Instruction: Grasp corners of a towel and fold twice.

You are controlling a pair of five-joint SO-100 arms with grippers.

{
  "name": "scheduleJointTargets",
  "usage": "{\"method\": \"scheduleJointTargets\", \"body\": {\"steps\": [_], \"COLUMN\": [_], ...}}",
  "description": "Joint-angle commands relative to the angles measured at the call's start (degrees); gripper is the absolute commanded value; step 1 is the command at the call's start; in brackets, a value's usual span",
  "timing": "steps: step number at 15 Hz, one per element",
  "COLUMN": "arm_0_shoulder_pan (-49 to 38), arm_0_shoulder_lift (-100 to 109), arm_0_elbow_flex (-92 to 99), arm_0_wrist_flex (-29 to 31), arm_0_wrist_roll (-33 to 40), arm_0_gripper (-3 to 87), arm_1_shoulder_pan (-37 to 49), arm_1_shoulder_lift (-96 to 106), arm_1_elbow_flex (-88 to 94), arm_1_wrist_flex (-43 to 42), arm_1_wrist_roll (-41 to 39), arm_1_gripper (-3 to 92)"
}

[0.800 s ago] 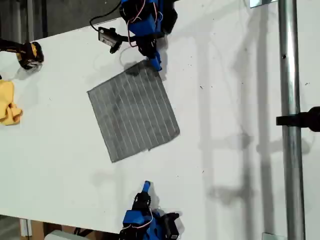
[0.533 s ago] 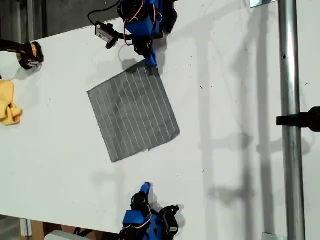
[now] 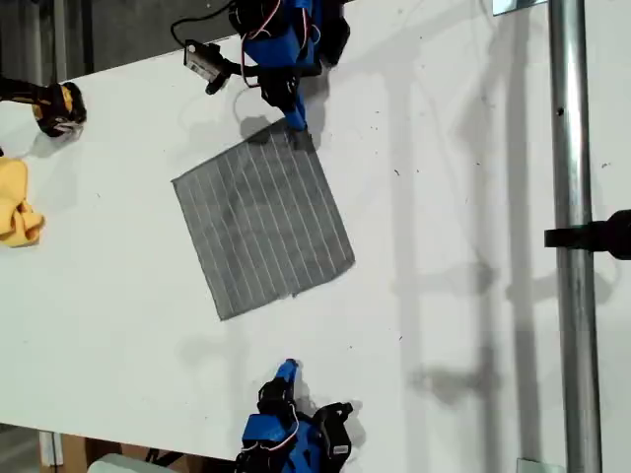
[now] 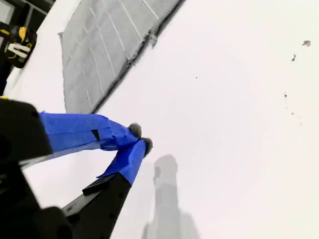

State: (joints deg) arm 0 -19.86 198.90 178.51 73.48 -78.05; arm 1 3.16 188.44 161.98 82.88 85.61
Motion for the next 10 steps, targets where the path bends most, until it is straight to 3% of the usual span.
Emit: {"method": "scheduleJointTargets", "body": {"steps": [1,6,10], "arm_0_shoulder_pan": [-0.4,-0.4,-0.5], "arm_0_shoulder_lift": [0.3,0.3,0.3], "arm_0_elbow_flex": [0.2,0.2,0.2], "arm_0_wrist_flex": [0.5,0.5,0.5], "arm_0_wrist_roll": [-0.8,-0.8,-0.8], "arm_0_gripper": [-2.3,-2.3,-2.3], "arm_1_shoulder_pan": [-0.5,-0.5,3.7], "arm_1_shoulder_lift": [-0.4,-21.8,-35.8], "arm_1_elbow_flex": [-8.2,-27.0,-42.0], "arm_1_wrist_flex": [0.3,3.6,14.2], "arm_1_wrist_roll": [-1.4,-8.0,-18.5], "arm_1_gripper": [-0.2,-0.2,-0.2]}}
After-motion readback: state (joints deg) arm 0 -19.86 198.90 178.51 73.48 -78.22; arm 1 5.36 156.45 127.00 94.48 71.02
